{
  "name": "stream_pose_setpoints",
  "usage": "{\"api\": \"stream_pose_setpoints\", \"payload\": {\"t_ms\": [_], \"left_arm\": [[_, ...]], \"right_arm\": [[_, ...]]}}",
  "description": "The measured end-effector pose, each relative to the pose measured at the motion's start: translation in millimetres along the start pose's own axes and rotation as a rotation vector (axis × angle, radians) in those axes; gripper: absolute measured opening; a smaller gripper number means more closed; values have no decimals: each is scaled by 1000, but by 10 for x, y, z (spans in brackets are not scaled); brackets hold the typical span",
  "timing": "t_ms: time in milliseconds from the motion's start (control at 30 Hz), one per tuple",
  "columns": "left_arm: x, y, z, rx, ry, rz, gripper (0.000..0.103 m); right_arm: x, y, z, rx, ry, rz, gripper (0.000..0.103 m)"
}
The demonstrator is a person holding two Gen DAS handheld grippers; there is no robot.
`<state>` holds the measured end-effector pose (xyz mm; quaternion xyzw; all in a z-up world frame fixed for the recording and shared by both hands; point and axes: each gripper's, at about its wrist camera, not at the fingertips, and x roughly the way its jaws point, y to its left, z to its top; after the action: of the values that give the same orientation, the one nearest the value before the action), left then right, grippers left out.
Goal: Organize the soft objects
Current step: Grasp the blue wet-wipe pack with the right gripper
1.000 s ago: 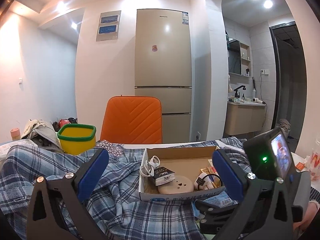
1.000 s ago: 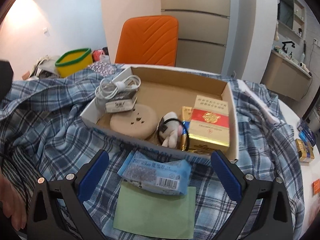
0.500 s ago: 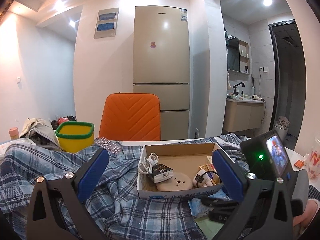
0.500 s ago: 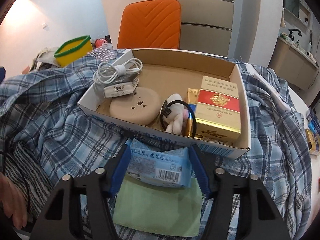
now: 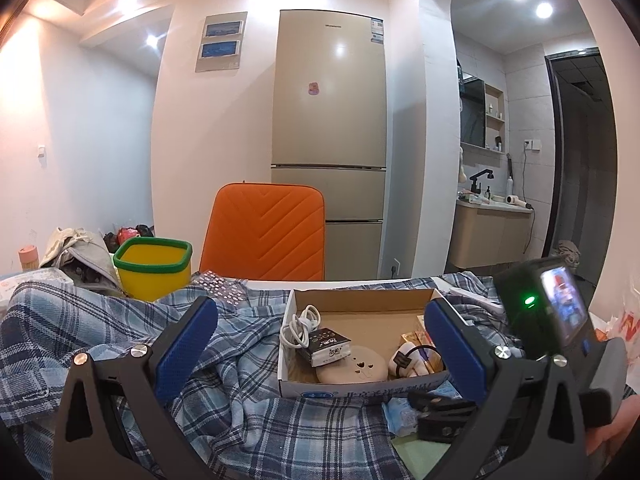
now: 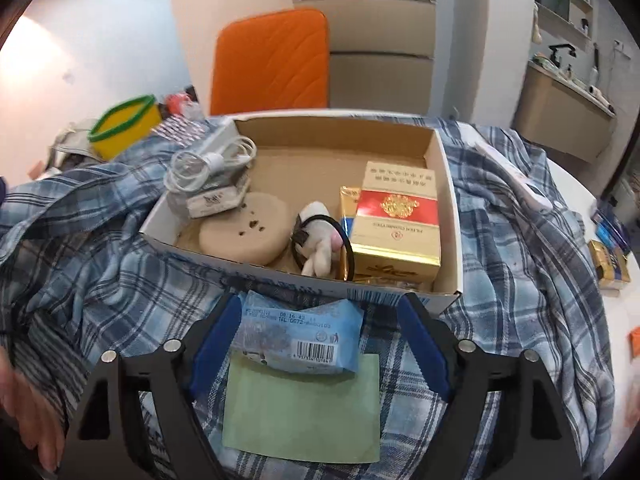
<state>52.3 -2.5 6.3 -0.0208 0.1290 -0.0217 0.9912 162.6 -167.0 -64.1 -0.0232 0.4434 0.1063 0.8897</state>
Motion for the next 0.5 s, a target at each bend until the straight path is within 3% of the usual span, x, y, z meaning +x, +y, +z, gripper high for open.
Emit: {"api": "stream_pose_setpoints", "payload": {"t_ms": [167,400,500], "left_arm": [[-40,64,7,-33,-34,32,103],[-52,51,3,-29,-39,36,103],[-115,66,12,-39,-74,45,103]], "right_arm": [[142,152,-6,8,76,-93,84],[83,311,-2,1,42,-65,84],[147,364,19,-11,78,-88,85]]}}
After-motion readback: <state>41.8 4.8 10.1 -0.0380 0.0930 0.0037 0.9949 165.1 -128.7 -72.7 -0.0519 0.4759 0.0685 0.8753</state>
